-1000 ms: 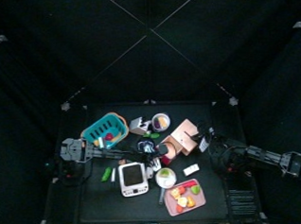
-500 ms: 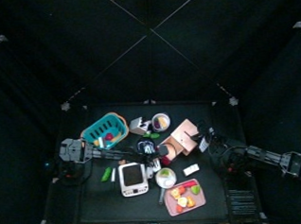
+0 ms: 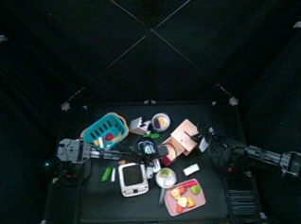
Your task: Close drawer
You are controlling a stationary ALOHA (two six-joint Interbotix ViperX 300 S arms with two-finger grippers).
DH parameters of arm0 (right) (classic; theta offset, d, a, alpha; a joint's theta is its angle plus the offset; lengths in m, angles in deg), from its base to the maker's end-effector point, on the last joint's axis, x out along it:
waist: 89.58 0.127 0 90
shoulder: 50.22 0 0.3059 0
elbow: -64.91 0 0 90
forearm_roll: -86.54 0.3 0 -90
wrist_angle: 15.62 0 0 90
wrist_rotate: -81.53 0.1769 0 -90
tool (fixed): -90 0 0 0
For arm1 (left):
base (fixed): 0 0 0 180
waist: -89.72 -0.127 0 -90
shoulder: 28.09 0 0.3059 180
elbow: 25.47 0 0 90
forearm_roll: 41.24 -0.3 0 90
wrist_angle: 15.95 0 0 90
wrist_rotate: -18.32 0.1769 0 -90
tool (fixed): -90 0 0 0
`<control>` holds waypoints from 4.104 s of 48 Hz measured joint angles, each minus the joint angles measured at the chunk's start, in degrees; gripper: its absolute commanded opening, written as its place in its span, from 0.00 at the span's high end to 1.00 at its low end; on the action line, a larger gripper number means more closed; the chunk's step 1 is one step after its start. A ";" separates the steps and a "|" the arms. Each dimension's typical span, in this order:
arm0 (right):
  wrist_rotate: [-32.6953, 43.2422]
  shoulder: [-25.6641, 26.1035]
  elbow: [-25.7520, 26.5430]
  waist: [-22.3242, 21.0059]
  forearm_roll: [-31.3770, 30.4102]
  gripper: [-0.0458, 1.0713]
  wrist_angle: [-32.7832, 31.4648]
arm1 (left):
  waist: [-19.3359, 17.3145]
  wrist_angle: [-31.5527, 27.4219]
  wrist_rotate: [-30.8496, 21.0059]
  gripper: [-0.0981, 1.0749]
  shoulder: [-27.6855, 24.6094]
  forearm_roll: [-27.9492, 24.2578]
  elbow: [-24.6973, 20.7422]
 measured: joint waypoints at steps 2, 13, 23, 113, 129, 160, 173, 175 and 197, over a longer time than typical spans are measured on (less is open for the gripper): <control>0.09 0.00 0.00 0.00 0.00 0.93 0.09 | -0.09 0.70 0.00 0.52 -0.09 0.00 0.00; 0.09 0.00 0.00 0.00 0.00 0.93 0.18 | -0.53 3.43 -0.35 0.52 -0.26 0.00 0.00; 0.00 -0.09 0.00 0.00 0.00 0.93 0.18 | -1.05 5.71 -0.26 0.52 -1.32 0.00 0.00; 0.09 -1.93 3.52 8.26 1.58 0.93 -2.02 | -3.25 9.58 -0.44 0.52 -2.29 -0.53 1.85; 0.09 -2.20 3.34 8.17 1.67 0.93 -2.02 | -3.43 12.66 -0.44 0.52 -2.20 -1.23 2.37; 0.09 4.22 3.16 -12.83 0.70 0.93 -5.54 | -3.87 16.79 -0.35 0.52 -2.20 -5.45 4.13; 0.09 2.64 1.67 -19.42 2.46 0.93 -7.03 | -4.39 18.02 -0.26 0.52 -3.78 -6.06 4.13; 0.09 2.46 1.67 -19.34 2.72 0.93 -7.12 | -4.31 18.02 -0.26 0.52 -4.04 -5.98 4.13; 0.18 -0.18 2.81 -19.07 3.08 0.93 -7.29 | -4.31 18.54 -0.09 0.52 -6.59 -5.80 4.13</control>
